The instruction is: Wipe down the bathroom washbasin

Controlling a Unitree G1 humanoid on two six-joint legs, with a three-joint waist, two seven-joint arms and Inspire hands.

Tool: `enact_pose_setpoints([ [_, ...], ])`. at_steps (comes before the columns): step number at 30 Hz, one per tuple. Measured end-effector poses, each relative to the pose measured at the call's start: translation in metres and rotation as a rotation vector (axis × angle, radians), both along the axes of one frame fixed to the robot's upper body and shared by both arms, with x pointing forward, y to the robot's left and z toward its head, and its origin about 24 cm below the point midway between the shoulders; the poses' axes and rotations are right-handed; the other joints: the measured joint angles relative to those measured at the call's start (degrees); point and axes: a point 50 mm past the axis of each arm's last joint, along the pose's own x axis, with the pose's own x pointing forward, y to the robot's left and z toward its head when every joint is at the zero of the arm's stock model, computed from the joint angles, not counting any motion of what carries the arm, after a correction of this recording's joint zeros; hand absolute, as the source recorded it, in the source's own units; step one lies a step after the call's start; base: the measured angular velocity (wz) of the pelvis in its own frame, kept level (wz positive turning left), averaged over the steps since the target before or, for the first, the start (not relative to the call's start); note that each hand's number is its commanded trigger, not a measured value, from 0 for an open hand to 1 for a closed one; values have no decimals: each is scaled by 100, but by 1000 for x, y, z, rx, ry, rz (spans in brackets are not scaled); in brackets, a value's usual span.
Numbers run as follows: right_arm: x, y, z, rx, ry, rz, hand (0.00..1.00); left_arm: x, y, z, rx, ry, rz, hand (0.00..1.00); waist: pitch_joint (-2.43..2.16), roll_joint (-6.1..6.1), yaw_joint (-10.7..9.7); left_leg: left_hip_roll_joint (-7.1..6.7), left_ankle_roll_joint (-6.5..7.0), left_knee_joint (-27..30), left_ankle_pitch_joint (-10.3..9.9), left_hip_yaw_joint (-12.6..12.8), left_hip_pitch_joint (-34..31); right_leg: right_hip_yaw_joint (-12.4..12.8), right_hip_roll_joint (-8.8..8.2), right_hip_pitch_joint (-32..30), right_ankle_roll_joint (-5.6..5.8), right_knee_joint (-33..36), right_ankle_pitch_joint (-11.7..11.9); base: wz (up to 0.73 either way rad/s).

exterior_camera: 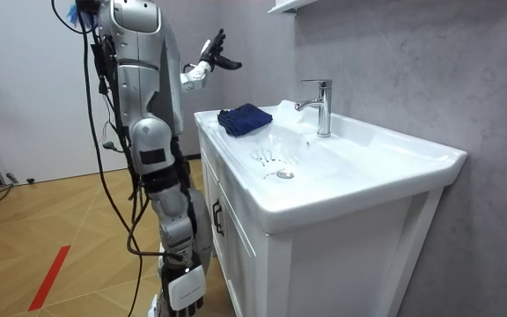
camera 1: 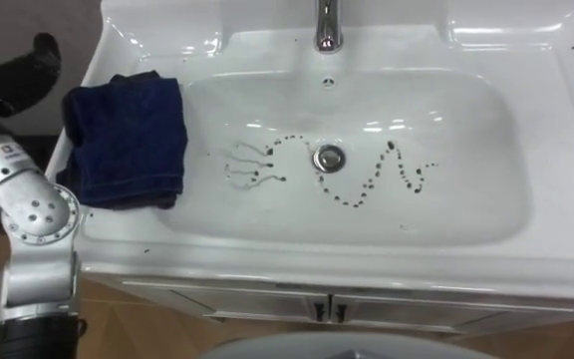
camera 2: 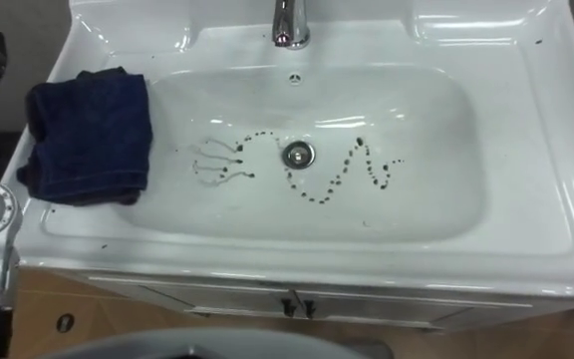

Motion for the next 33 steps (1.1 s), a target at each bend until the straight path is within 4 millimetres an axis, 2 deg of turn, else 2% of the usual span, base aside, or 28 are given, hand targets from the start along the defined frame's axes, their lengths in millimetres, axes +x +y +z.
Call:
enact_pose_setpoints([
  [5, 1, 0, 0, -2, 14, -6, 0, 8, -11, -6, 30, 57, -73, 0, 9, 28, -31, 9, 0, -104, 1, 74, 101, 57, -6, -5, 0, 33, 0, -10],
  [7, 2, 0, 0, -4, 22, -7, 0, 10, -16, -15, 31, 120, -110, 0, 7, 24, -23, 23, 0, -144, 1, 164, 170, 140, -1, -1, 0, 47, 0, -20],
  [12, 2, 1, 0, 4, 37, -4, 0, 13, -23, -26, 29, 224, -172, 0, -5, -54, -40, 31, 0, -169, 2, 219, 162, 188, -1, -58, 0, 68, 0, -7],
  [19, 6, 2, -1, -1, 37, -5, 0, 12, -21, -37, 44, 302, -169, 0, -39, -125, -42, 54, 0, -163, 2, 312, 178, 297, 12, -85, -4, 73, 4, -7],
  [26, 4, 2, -1, -8, 58, -6, 0, 10, -18, -48, 34, 364, -151, 0, -47, -95, -58, 84, -4, -162, 0, 329, 173, 304, 35, -95, -24, 72, 20, -2],
  [33, 1, 1, -1, -14, 61, -9, 0, 8, -24, -59, 110, 421, -156, 0, -66, -53, -40, 102, -8, -140, -1, 325, 161, 311, 54, -97, -36, 73, 32, 0],
])
